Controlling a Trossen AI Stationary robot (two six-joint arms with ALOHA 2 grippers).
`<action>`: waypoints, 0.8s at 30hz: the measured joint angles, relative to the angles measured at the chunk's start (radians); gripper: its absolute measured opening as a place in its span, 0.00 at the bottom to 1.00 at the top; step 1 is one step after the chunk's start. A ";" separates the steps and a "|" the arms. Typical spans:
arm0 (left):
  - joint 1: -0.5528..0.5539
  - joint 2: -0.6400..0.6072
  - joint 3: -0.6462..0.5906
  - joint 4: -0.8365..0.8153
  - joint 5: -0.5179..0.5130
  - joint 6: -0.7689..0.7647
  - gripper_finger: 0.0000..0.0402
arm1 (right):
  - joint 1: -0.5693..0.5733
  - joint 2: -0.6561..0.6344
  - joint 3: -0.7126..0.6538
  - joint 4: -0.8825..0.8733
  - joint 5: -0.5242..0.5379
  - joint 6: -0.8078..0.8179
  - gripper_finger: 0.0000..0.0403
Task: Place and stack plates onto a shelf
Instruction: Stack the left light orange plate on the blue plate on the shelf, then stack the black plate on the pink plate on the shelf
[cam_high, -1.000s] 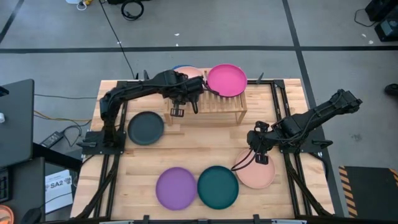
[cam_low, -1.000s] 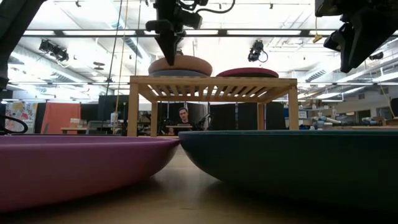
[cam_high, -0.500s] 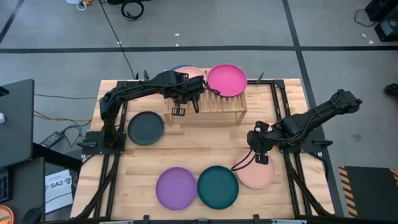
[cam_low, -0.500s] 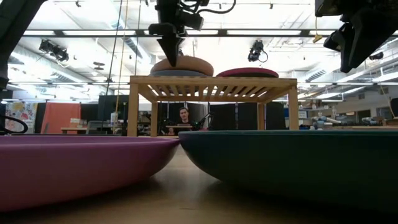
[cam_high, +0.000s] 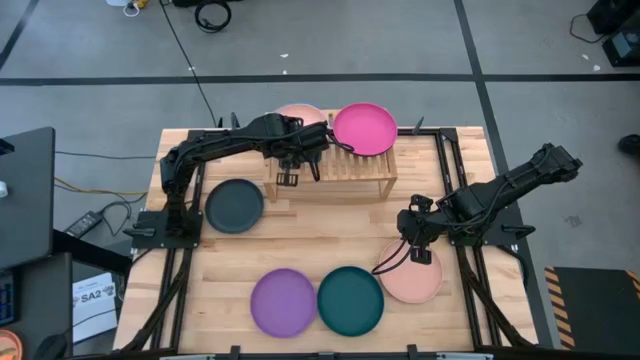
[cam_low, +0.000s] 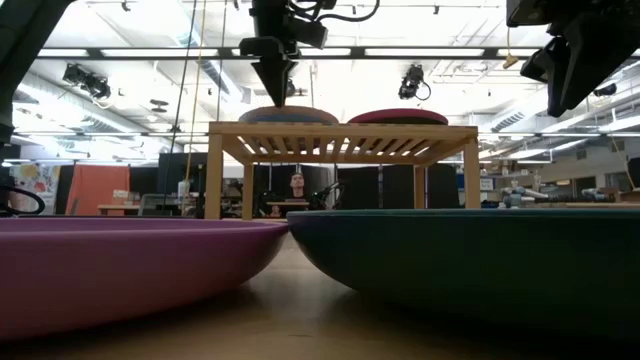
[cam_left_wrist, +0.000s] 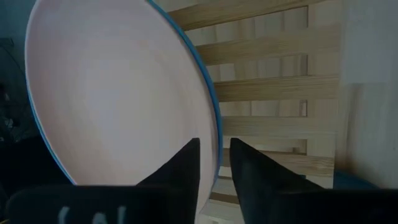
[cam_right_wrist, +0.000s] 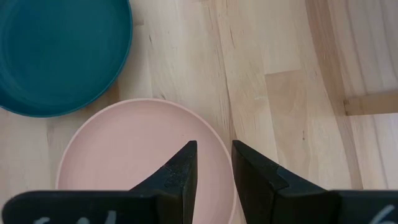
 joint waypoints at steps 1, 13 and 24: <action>0.000 0.000 0.000 0.000 0.000 0.000 0.26 | 0.000 0.000 0.000 0.000 0.000 0.000 0.26; -0.001 0.000 0.000 0.000 0.001 -0.005 0.46 | 0.000 0.000 0.000 0.000 0.000 0.000 0.26; -0.001 0.000 0.000 0.000 0.001 -0.047 0.48 | 0.000 0.000 0.000 0.000 0.000 0.000 0.26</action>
